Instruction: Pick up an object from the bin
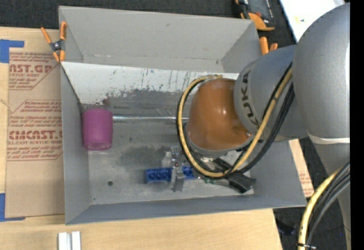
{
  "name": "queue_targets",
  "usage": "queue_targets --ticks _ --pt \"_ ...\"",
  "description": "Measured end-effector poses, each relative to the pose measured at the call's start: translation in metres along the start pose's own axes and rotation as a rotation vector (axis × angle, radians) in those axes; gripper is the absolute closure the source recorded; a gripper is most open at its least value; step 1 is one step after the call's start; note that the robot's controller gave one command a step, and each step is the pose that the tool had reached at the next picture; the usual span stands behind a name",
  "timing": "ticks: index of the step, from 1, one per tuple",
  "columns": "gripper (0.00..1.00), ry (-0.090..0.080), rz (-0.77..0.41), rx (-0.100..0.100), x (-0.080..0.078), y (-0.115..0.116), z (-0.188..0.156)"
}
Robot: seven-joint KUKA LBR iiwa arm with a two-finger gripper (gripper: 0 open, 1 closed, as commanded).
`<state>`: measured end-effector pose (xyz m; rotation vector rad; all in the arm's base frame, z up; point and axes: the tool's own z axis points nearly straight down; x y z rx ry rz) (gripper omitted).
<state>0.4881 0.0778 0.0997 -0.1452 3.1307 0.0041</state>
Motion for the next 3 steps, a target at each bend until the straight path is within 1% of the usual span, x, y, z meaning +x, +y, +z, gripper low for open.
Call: queue_targets --ticks 1,2,3 --pt "1.00 0.002 0.000 0.000 0.000 0.000 -0.006" --pt "1.00 0.013 0.000 0.000 0.003 0.000 -0.034" --pt "1.00 0.002 0.000 -0.001 0.000 0.001 -0.083"
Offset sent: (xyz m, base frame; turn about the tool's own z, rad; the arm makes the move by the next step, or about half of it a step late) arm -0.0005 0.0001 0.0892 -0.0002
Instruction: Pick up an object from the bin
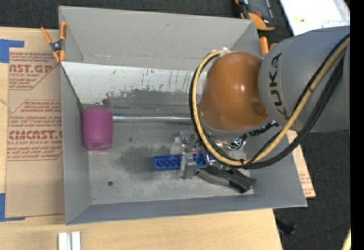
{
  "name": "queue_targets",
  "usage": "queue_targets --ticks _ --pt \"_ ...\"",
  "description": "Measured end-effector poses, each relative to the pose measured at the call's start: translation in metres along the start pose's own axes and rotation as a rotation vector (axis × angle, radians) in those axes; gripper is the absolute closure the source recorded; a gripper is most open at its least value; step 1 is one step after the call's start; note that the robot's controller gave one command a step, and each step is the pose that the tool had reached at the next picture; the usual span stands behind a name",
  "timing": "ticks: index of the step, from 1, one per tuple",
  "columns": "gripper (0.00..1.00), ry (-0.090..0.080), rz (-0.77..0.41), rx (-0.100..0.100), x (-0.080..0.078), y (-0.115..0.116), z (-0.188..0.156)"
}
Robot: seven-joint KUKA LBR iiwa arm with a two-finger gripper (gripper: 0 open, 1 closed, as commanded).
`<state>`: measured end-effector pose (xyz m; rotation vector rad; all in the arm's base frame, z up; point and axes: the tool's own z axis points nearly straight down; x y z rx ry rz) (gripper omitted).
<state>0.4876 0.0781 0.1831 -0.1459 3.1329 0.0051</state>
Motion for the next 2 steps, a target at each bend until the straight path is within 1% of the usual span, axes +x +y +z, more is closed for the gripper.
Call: queue_targets --ticks 1,2 --pt "1.00 -0.004 0.000 0.000 -0.0011 0.0002 -0.0161" --pt "1.00 -0.002 0.000 0.000 -0.0006 0.0003 -0.0193"
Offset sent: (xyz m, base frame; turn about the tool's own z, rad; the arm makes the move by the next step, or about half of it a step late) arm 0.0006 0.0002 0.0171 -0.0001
